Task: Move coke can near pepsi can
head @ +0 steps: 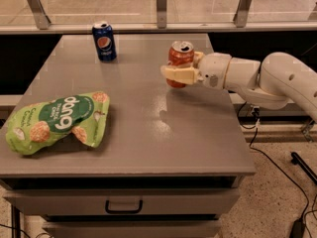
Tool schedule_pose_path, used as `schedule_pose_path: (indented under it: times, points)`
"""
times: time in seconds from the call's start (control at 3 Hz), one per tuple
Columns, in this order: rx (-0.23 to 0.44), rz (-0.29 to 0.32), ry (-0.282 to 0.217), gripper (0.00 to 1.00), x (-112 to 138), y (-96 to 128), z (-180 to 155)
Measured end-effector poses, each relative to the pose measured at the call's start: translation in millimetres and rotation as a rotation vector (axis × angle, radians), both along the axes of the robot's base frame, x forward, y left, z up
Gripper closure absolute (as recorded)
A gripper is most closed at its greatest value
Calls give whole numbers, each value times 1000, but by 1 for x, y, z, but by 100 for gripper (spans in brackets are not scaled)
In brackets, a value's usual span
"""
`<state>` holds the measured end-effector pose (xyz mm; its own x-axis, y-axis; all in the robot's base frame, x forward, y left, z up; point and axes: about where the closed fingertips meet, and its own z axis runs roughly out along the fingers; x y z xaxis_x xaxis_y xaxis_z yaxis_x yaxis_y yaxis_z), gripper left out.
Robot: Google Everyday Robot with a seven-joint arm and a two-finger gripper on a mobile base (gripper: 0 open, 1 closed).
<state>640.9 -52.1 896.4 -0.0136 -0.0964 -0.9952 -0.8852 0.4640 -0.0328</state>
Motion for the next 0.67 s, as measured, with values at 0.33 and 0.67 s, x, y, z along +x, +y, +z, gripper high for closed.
schedule_pose_path:
  times: [0.33,0.67]
  points:
    - [-1,-34,-21,100,29,6,18]
    - [-37,-34,14,100,63,19,21]
